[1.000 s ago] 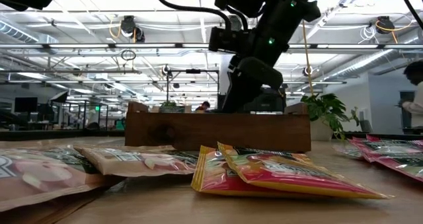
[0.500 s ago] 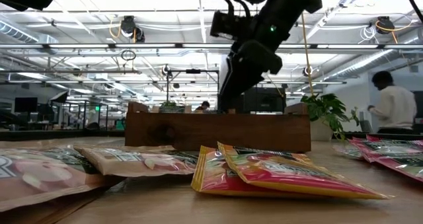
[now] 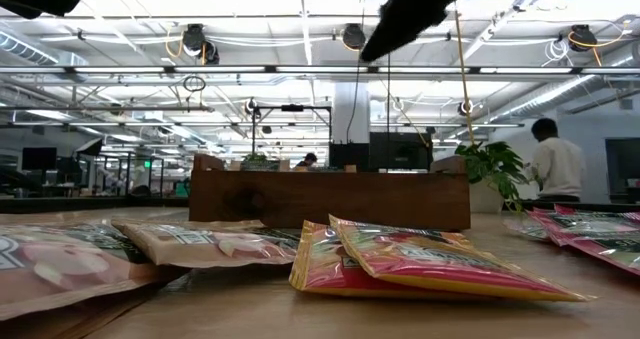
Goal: Pick & Place Tea
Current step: Put the red tea bag into the right section of the wooden organizer
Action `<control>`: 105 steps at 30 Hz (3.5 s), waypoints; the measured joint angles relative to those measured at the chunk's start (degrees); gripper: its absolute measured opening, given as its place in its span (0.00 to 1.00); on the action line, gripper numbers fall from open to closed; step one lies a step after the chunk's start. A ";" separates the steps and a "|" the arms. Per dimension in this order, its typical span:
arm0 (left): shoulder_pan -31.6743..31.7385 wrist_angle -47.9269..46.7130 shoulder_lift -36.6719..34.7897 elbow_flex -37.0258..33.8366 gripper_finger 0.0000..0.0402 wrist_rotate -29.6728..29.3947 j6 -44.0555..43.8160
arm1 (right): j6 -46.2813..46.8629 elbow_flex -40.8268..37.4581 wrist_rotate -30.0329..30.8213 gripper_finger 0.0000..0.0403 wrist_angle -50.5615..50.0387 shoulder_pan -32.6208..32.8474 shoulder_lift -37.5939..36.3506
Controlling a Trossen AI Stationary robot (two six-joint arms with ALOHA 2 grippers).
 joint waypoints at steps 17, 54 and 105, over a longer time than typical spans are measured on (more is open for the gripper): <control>3.98 0.92 0.92 0.04 0.16 3.00 -8.96 | 2.88 -48.69 7.46 0.01 53.32 32.74 -25.79; 24.96 10.64 33.16 38.56 0.04 45.51 13.42 | 23.09 -56.93 11.90 0.05 77.33 44.70 -2.80; 28.51 6.18 33.47 38.48 0.05 32.81 19.49 | 31.10 -56.88 12.47 0.31 77.83 40.01 3.54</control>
